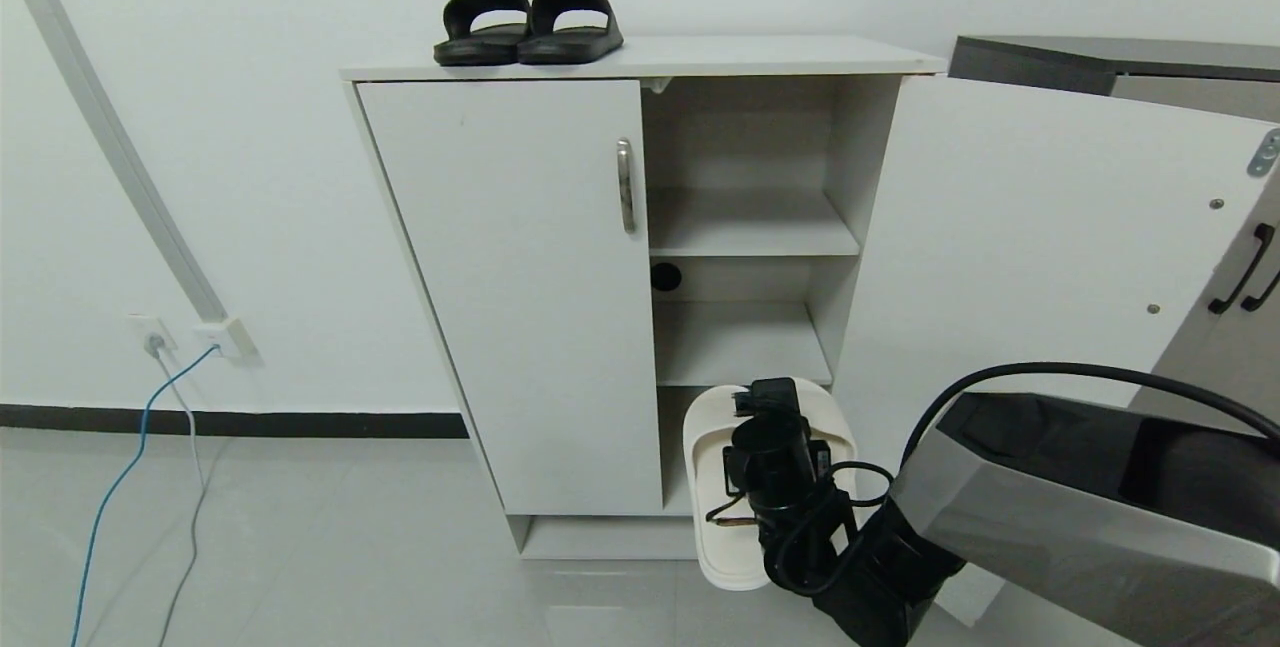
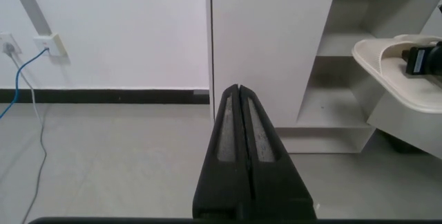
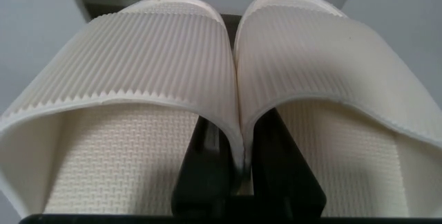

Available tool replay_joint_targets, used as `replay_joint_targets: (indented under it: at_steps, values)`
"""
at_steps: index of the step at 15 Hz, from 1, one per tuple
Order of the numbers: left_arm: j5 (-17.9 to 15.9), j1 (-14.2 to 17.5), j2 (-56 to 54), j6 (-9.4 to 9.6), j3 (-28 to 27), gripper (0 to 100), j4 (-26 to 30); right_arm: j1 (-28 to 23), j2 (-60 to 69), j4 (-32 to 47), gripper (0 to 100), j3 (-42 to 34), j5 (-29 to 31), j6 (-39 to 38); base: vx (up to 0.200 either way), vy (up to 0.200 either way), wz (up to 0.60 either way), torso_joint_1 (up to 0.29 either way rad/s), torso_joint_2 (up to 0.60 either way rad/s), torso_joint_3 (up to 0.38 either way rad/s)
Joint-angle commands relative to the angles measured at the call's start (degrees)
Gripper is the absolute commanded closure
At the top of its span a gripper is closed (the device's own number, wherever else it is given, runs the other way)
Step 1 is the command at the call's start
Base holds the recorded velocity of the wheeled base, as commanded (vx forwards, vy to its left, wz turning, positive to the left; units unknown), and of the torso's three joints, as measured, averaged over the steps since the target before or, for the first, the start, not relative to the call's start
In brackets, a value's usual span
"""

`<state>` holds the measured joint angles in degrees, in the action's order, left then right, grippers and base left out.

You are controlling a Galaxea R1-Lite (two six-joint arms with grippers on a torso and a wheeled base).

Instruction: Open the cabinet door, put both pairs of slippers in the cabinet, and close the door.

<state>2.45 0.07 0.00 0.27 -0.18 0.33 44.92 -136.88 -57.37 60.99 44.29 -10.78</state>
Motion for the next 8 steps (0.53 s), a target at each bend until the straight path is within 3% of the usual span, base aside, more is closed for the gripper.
replay_joint_targets:
  at_steps: [1, 4, 8]
  values:
    - [0.0, 0.0, 0.1, 0.08, 0.0, 100, 0.0, 0.0, -0.1, -0.1, 100, 0.0, -0.1, 0.0, 0.0, 0.0, 0.0, 0.0, 0.0, 0.0]
    - [-0.1, 0.0, 0.3, 0.35, 0.0, 100, 0.1, 0.0, -0.3, -0.1, 100, 0.2, -0.2, -0.1, 0.0, 0.0, 0.0, 0.002, 0.0, -0.032]
    - [0.0, 0.0, 0.1, 0.26, 0.1, 100, 0.0, -0.1, -0.4, -0.1, 100, 0.5, -0.1, -0.2, 0.0, 0.0, 0.0, 0.001, 0.0, -0.176]
